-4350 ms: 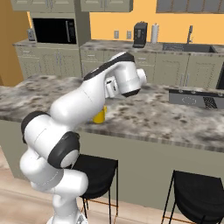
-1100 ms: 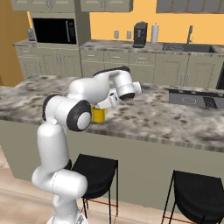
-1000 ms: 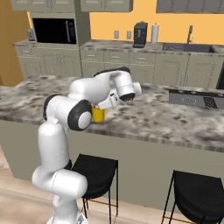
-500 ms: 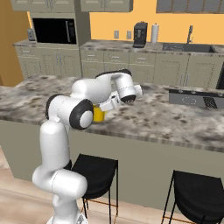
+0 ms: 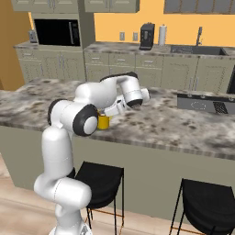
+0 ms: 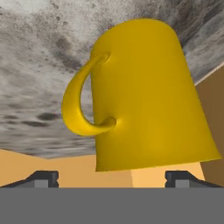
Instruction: Pick up the marshmallow and place it in the cup of hot chocolate on the dining counter.
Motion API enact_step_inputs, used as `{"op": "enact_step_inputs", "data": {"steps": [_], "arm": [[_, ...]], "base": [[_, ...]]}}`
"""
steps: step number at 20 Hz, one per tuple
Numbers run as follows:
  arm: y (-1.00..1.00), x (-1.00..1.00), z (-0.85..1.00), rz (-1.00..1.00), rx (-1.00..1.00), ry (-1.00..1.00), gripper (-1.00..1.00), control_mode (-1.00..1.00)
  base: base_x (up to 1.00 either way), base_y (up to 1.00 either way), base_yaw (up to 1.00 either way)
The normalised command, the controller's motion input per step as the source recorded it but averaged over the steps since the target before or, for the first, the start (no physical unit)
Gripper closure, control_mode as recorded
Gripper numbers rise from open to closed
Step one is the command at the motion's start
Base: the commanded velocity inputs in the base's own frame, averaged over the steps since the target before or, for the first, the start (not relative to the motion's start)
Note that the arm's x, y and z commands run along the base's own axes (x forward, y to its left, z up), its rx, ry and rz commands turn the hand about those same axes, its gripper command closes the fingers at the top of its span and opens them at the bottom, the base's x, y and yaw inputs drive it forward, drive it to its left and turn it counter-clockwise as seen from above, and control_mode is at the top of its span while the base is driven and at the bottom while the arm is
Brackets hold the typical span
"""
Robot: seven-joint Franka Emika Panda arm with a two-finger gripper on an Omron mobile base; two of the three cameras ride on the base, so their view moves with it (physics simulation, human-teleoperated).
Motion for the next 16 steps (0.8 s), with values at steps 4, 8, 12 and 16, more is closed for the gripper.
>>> {"op": "enact_step_inputs", "data": {"steps": [4, 8, 12, 16], "arm": [[0.0, 0.0, 0.09, 0.0, 0.0, -0.06, -1.0, -1.0], [0.0, 0.04, 0.23, 0.0, 0.0, -0.06, -1.0, -1.0], [0.0, -0.25, 0.42, 0.0, 0.01, -0.11, -1.0, -1.0], [0.0, -0.96, 0.45, 0.0, 0.0, -0.25, -1.0, -1.0]], "base": [[0.0, 0.0, 0.0], [0.0, 0.0, 0.0], [0.0, 0.0, 0.0], [0.0, 0.0, 0.0]]}}
